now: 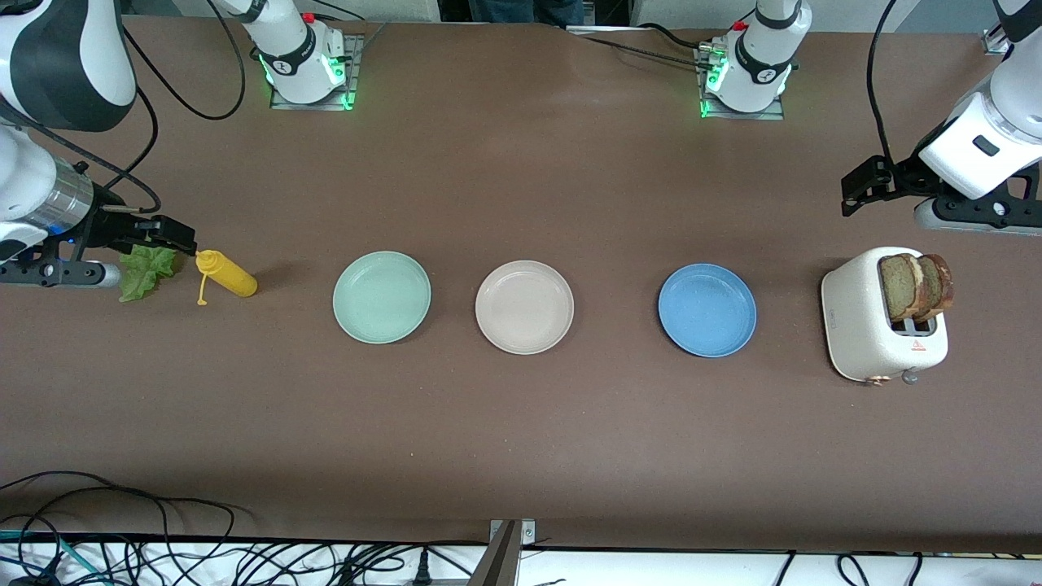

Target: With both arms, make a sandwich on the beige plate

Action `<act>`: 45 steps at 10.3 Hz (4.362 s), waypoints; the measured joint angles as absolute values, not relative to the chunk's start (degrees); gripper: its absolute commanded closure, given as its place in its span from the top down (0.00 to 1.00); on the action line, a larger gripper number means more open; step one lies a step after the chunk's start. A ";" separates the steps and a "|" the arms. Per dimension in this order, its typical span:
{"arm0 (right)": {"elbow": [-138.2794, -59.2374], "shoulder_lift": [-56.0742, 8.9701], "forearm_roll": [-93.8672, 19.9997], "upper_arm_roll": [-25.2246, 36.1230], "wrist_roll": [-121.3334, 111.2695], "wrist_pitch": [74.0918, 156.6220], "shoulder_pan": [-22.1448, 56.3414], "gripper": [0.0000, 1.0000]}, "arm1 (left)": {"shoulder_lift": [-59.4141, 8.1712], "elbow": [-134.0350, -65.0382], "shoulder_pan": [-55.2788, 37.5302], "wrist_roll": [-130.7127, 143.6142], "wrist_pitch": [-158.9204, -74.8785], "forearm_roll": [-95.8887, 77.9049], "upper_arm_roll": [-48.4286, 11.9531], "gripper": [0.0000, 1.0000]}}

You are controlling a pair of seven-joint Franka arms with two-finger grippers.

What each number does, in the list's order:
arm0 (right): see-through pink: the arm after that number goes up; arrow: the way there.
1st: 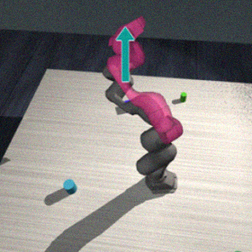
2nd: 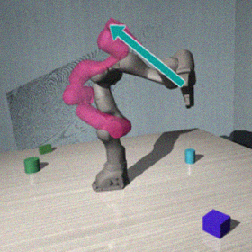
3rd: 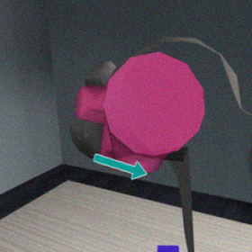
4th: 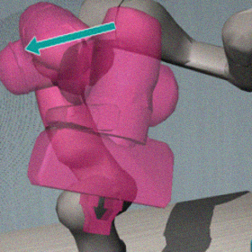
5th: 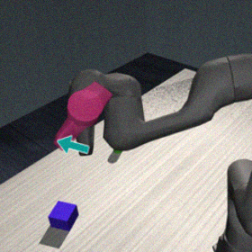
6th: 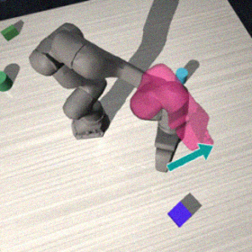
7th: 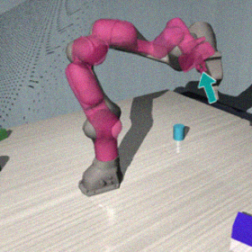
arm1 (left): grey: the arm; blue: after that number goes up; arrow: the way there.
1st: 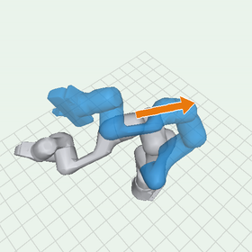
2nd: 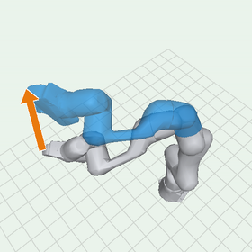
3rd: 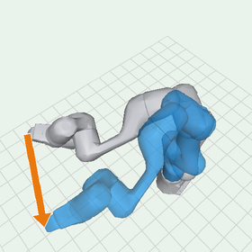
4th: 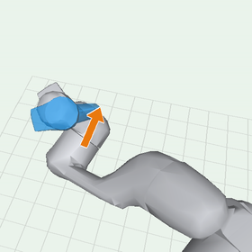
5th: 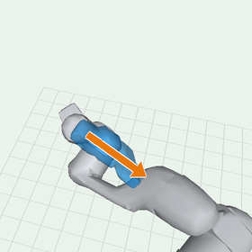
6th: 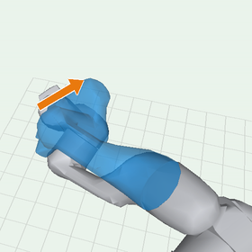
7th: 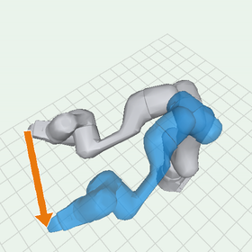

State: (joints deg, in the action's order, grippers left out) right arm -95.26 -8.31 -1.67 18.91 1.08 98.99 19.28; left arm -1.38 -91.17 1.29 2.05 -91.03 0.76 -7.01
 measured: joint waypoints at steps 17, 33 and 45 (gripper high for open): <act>-95.26 -8.32 -1.67 18.91 1.08 98.93 19.28 1.00 | -5.02 -90.27 4.18 -1.79 -87.65 0.76 -6.83 1.00; -95.25 -8.35 -1.67 18.95 1.09 98.74 19.27 1.00 | -12.88 -103.58 17.56 -9.73 -112.49 0.76 -6.44 1.00; -95.24 -8.35 -1.67 18.96 1.09 98.73 19.26 1.00 | -10.85 -112.94 19.72 -9.94 -121.12 3.99 -6.45 0.00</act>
State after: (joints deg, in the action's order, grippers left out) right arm -95.24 -8.35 -1.67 18.96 1.09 98.73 19.26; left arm -10.85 -112.94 19.72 -9.94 -121.12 3.99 -6.45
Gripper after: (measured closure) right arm 0.000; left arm 0.850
